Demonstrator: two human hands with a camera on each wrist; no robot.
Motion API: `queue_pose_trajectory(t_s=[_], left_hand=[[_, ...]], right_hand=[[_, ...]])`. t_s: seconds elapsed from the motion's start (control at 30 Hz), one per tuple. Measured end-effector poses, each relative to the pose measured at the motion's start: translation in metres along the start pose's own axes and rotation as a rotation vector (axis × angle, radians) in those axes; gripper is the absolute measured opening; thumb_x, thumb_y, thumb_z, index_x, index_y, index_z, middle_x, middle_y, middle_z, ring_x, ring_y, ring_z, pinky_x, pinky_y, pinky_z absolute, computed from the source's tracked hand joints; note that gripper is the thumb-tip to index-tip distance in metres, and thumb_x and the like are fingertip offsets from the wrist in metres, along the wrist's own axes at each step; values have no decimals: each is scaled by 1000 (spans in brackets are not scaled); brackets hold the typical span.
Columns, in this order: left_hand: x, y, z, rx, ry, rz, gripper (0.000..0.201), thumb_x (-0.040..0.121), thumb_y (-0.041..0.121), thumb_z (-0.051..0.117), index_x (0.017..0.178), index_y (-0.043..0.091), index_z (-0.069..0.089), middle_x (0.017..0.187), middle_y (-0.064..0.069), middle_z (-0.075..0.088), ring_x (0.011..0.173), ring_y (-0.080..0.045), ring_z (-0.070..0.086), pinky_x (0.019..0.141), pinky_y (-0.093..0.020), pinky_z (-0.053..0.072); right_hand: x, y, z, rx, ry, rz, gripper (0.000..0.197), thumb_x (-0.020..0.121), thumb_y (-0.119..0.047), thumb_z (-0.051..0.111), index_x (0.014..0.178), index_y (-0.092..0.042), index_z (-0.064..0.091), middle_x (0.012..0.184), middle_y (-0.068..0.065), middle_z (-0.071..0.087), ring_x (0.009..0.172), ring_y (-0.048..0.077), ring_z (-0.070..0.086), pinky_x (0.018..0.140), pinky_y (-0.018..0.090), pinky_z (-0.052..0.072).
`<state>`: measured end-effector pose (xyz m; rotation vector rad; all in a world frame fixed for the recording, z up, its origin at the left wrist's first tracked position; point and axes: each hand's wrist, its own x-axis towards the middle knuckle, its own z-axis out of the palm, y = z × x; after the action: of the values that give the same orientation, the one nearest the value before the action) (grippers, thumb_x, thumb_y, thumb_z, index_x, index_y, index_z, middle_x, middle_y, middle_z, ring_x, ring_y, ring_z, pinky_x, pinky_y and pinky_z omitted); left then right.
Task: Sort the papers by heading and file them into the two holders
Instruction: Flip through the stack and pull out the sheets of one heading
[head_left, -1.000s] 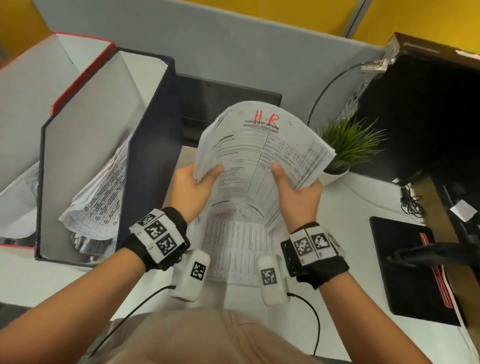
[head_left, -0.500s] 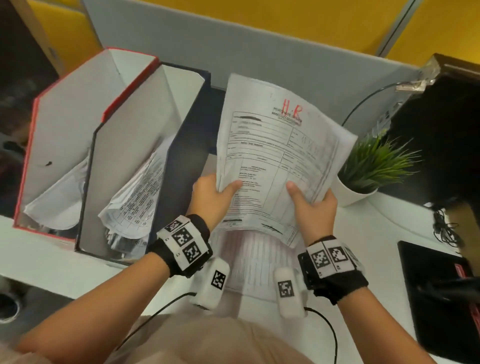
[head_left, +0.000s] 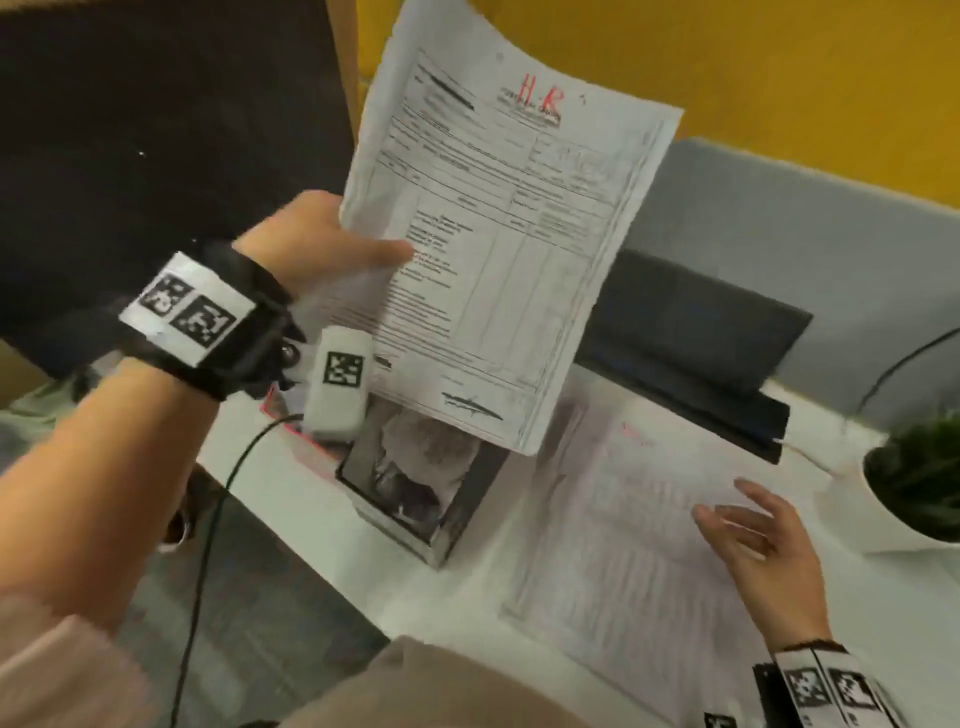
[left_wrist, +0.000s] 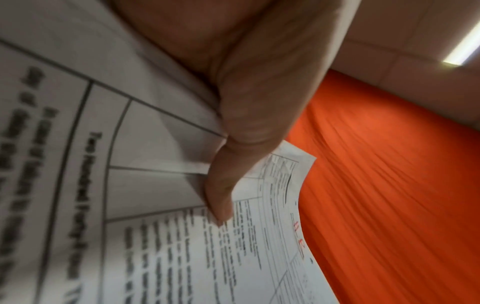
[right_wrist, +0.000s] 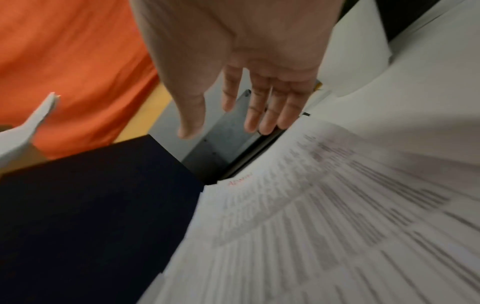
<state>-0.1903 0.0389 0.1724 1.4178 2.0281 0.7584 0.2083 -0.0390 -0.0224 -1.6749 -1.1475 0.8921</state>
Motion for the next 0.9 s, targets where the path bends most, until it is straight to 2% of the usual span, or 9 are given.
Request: queue_pose_trajectory(t_s=[0.1, 0.23, 0.37, 0.53, 0.63, 0.73, 0.9], left_hand=[[23, -24, -31, 128, 37, -124, 56, 68, 55, 72, 116, 27, 61, 105, 0, 67, 94, -24, 63, 91, -44, 49], [53, -51, -39, 183, 65, -191, 56, 69, 43, 77, 115, 16, 62, 108, -7, 65, 95, -27, 61, 90, -42, 49], [69, -64, -15, 350, 35, -127, 56, 69, 32, 80, 112, 2, 61, 108, -16, 63, 91, -28, 58, 76, -34, 47], [80, -72, 30, 493, 2, -26, 48, 73, 19, 78, 111, -3, 61, 110, -21, 62, 100, -35, 59, 75, -35, 45], [86, -75, 50, 576, -70, -5, 47, 78, 13, 72, 119, -3, 57, 118, -23, 60, 108, -35, 57, 85, -36, 45], [90, -80, 62, 637, -135, -7, 48, 77, 10, 72, 121, -2, 56, 119, -22, 60, 110, -35, 57, 88, -36, 44], [90, -90, 69, 702, -222, 7, 58, 76, 11, 75, 129, 6, 51, 125, -15, 59, 114, -30, 55, 96, -35, 43]], right_hand=[[0, 27, 0, -148, 40, 81, 49, 69, -27, 80, 111, -27, 54, 103, 8, 61, 98, 26, 58, 88, 35, 45], [-3, 52, -2, -404, 73, 133, 60, 65, -22, 84, 118, -15, 57, 111, 21, 61, 106, 36, 55, 100, 46, 40], [-9, 69, 1, -564, 36, 191, 76, 58, -22, 88, 125, -8, 54, 120, 24, 60, 111, 39, 56, 101, 44, 39], [-14, 83, 5, -613, 14, 227, 88, 55, -24, 89, 132, -9, 48, 126, 25, 52, 120, 39, 47, 106, 46, 36], [-14, 84, 5, -630, 14, 230, 88, 56, -23, 88, 133, -10, 47, 127, 26, 50, 121, 39, 43, 107, 46, 34], [-14, 85, 4, -635, 8, 236, 88, 57, -23, 87, 133, -10, 46, 127, 26, 48, 121, 40, 42, 107, 46, 34], [-13, 86, 3, -660, -10, 254, 88, 60, -26, 86, 135, -12, 44, 130, 24, 47, 124, 39, 38, 106, 47, 32]])
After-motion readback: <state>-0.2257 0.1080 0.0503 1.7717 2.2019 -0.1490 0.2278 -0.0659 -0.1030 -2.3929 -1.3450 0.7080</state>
